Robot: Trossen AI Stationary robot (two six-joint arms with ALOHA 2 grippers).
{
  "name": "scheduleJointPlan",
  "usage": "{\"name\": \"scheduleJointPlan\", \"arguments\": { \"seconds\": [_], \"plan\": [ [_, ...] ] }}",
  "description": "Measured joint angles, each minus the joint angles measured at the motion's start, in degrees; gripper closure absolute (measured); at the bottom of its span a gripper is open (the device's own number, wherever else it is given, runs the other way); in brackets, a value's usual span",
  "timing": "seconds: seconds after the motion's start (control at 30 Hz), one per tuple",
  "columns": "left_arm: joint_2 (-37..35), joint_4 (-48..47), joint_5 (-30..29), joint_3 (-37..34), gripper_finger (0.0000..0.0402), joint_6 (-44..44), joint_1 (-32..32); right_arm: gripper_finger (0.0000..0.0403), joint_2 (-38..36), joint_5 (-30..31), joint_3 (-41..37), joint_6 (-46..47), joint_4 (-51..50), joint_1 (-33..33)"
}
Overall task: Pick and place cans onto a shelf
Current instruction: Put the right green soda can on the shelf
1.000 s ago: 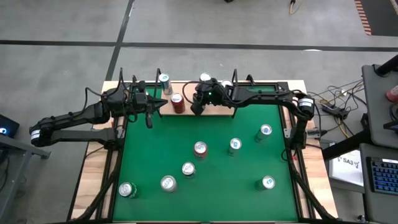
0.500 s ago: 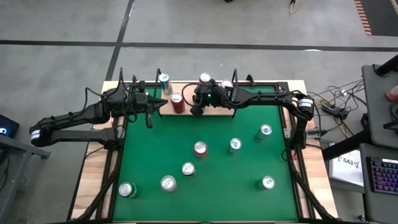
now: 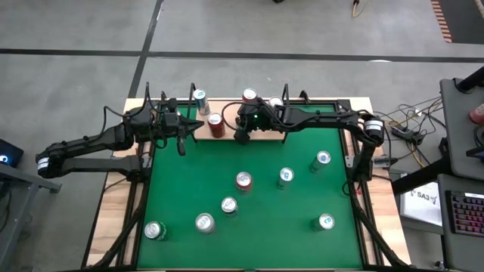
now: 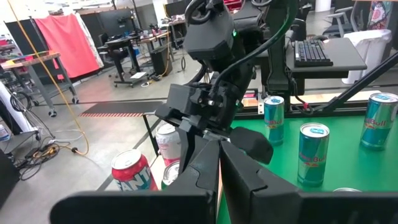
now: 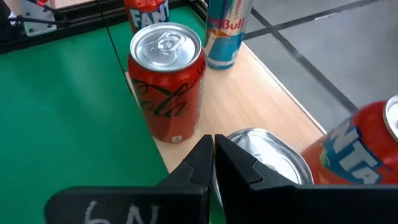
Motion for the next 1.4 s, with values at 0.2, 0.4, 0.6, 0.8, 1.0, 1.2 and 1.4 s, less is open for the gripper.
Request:
{"name": "scheduleJointPlan", "arguments": {
  "seconds": [0.2,0.4,0.6,0.8,1.0,1.2,1.4],
  "plan": [
    [0.0,-0.1,0.0,0.0,0.0402,0.0,0.0,0.0394,-1.9,0.0,0.0,0.7,0.0,0.9],
    [0.0,-0.3,0.0,0.0,0.0402,0.0,0.0,0.0394,-2.6,0.2,2.4,2.5,-5.9,0.9],
    [0.0,-0.3,0.0,0.0,0.0402,0.0,0.0,0.0394,-2.9,0.4,6.0,4.3,-16.4,0.8],
    [0.0,-0.3,-0.1,0.0,0.0402,0.0,0.0,0.0394,-3.1,0.6,7.5,4.5,-22.7,0.4],
    [0.0,-0.8,-0.1,0.0,0.0402,0.0,0.0,0.0394,-3.1,0.0,7.5,3.3,-31.5,0.0],
    [0.0,-0.8,-0.1,0.0,0.0402,0.0,0.0,0.0394,-2.5,-4.0,7.1,0.4,-31.8,-0.3],
    [0.0,-0.8,-0.1,0.0,0.0402,0.1,0.0,0.0394,-1.0,-4.1,6.8,-3.0,-27.6,-0.7]
  ]
}}
